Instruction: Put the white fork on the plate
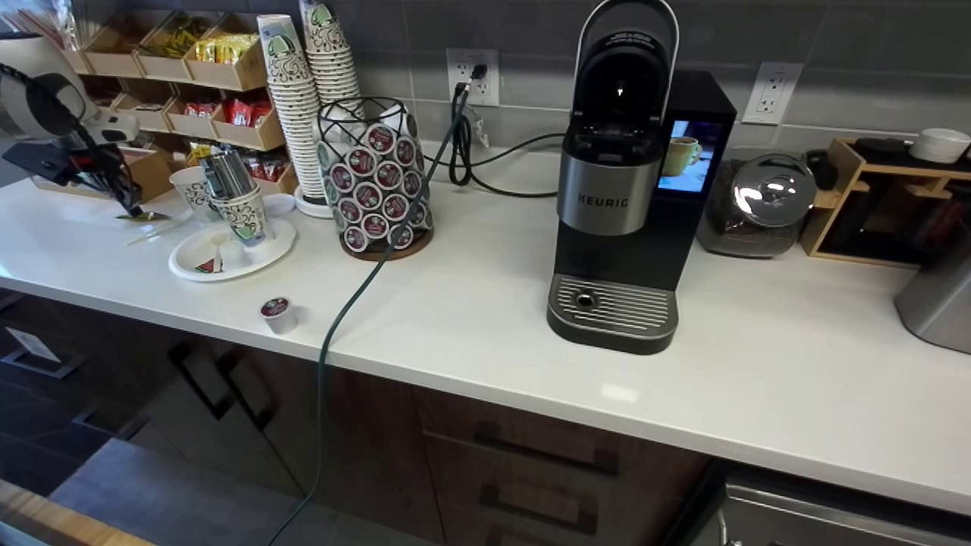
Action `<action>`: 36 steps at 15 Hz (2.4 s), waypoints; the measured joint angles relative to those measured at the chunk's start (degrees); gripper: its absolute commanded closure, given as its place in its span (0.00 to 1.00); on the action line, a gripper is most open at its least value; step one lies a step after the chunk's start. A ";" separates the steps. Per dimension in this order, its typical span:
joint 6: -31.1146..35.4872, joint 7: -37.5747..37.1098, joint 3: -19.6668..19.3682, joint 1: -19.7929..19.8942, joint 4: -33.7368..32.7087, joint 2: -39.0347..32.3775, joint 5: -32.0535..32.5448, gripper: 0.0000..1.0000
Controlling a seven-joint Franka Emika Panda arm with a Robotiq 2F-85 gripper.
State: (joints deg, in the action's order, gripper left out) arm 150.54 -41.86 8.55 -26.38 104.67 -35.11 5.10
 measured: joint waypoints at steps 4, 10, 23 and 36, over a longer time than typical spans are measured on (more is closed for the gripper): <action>-4.96 9.83 2.72 3.02 3.74 5.34 -3.36 0.68; -10.95 7.81 -0.35 1.87 4.01 5.37 -3.18 0.22; -6.80 -8.70 -4.53 -2.64 -2.55 -2.82 -2.83 0.40; -7.64 15.36 4.39 5.45 -5.33 -4.88 -10.65 0.97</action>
State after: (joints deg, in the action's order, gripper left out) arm 142.90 -26.50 12.95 -20.93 99.34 -39.99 -5.55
